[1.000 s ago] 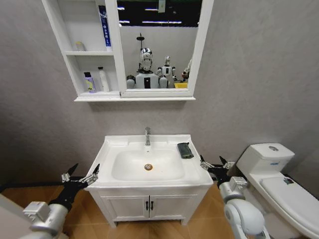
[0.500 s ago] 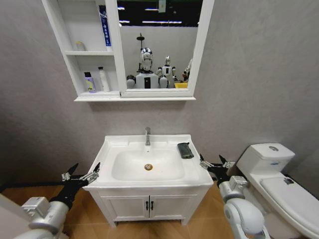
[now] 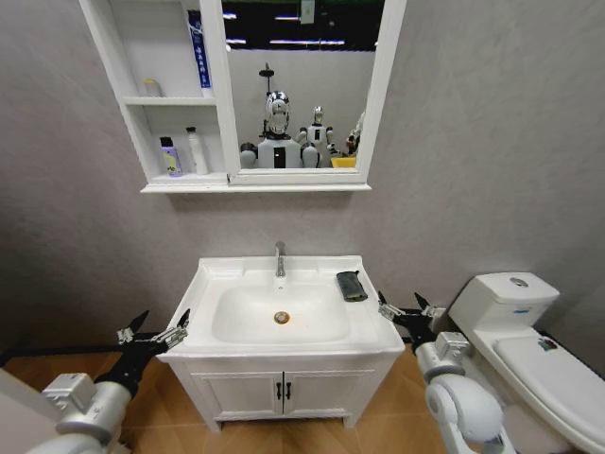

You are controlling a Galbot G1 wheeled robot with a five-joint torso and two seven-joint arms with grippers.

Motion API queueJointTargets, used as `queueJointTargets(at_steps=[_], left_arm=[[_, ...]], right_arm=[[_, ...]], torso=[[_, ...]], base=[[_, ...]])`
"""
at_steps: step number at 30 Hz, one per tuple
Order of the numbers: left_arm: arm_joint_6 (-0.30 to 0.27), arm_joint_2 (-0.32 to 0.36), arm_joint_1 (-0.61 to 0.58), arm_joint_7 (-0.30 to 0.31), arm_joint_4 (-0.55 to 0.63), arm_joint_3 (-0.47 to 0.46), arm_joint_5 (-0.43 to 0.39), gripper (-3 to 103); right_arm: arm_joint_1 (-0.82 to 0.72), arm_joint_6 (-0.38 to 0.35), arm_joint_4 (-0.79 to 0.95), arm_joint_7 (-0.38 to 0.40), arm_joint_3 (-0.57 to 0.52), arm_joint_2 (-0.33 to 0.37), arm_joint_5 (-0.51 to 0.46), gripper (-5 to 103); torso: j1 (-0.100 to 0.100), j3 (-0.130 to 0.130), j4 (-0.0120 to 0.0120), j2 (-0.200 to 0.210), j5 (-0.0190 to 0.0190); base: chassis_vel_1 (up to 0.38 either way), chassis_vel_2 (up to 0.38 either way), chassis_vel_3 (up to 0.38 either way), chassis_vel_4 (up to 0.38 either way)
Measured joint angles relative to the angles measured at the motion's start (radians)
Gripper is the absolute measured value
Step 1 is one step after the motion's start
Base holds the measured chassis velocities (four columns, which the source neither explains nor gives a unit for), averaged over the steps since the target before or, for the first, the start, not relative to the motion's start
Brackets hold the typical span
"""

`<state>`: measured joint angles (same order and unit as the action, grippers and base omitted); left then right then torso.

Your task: Move facial cleanser and shampoo from washbasin to cabinet, then wipe washbasin with towel.

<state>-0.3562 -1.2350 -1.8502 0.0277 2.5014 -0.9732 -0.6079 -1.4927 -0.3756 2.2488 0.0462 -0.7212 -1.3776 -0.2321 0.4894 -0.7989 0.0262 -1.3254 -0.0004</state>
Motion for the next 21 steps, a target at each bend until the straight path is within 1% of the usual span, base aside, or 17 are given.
queueJointTargets(at_steps=[6,9,12,13,14,15,16,17,18,19,20,21], left_arm=[[0.0,0.0,0.0,0.0,0.0,0.0,0.0,100],[0.001,0.0,0.001,0.0,-0.001,0.0,0.001,100],[0.001,0.001,0.001,0.0,-0.001,0.001,0.001,100],[0.001,0.001,0.001,0.0,-0.001,0.001,0.001,100],[0.001,0.001,0.001,0.0,-0.001,0.001,0.001,100],[0.001,0.001,0.001,-0.001,-0.001,0.001,0.001,100],[0.001,0.001,0.001,-0.001,-0.001,0.001,0.001,100],[0.001,0.001,0.001,-0.001,-0.001,0.001,0.001,100],[0.001,0.001,0.001,-0.001,-0.001,0.001,0.001,100],[0.001,0.001,0.001,-0.001,-0.001,0.001,0.001,100],[0.001,0.001,0.001,-0.001,-0.001,0.001,0.001,100],[0.001,0.001,0.001,-0.001,-0.001,0.001,0.001,100]], right_arm=[[-0.002,0.0,0.0,-0.001,0.003,-0.002,0.0,100],[0.0,0.002,-0.006,0.0,0.008,0.001,-0.001,100],[0.014,-0.014,-0.016,0.005,0.015,0.015,-0.008,100],[0.042,-0.048,-0.036,0.029,0.026,0.04,-0.04,100],[0.042,-0.048,-0.036,0.029,0.026,0.04,-0.04,100],[0.064,-0.077,-0.053,0.048,0.032,0.058,-0.071,100],[0.098,-0.128,-0.075,0.079,0.041,0.085,-0.12,100],[0.098,-0.128,-0.075,0.079,0.041,0.085,-0.12,100],[0.121,-0.169,-0.089,0.102,0.047,0.105,-0.159,100],[0.147,-0.229,-0.101,0.131,0.056,0.131,-0.213,100],[0.147,-0.229,-0.101,0.131,0.056,0.131,-0.213,100],[0.168,-0.282,-0.109,0.157,0.067,0.155,-0.255,100]], torso=[[0.0,0.0,-0.0001,0.0,0.0001],[0.0,0.0,0.0,0.0,0.0001],[0.001,0.0,0.0001,0.0,0.0],[0.002,-0.001,-0.0002,0.001,0.0002],[0.002,-0.001,-0.0002,0.001,0.0002],[0.002,-0.001,0.0,0.001,0.0006],[0.001,0.0,0.0001,0.001,0.0004],[0.001,0.0,0.0001,0.001,0.0004],[0.001,0.0,0.0,0.001,-0.0001],[0.0,0.0,0.0001,0.0,0.0001],[0.0,0.0,0.0001,0.0,0.0001],[0.0,0.0,-0.0001,0.0,0.0002]], base=[[-0.084,0.079,0.108,-0.086],[-0.178,0.159,0.169,-0.178],[-0.162,0.151,0.154,-0.163],[-0.118,0.085,0.089,-0.046],[-0.118,0.085,0.089,-0.046],[-0.076,0.085,0.089,-0.014],[0.0,0.0,0.0,0.0],[0.0,0.0,0.0,0.0],[0.0,0.0,0.0,0.0],[0.042,0.004,-0.066,-0.003],[0.042,0.004,-0.066,-0.003],[0.064,-0.019,-0.066,0.023]])
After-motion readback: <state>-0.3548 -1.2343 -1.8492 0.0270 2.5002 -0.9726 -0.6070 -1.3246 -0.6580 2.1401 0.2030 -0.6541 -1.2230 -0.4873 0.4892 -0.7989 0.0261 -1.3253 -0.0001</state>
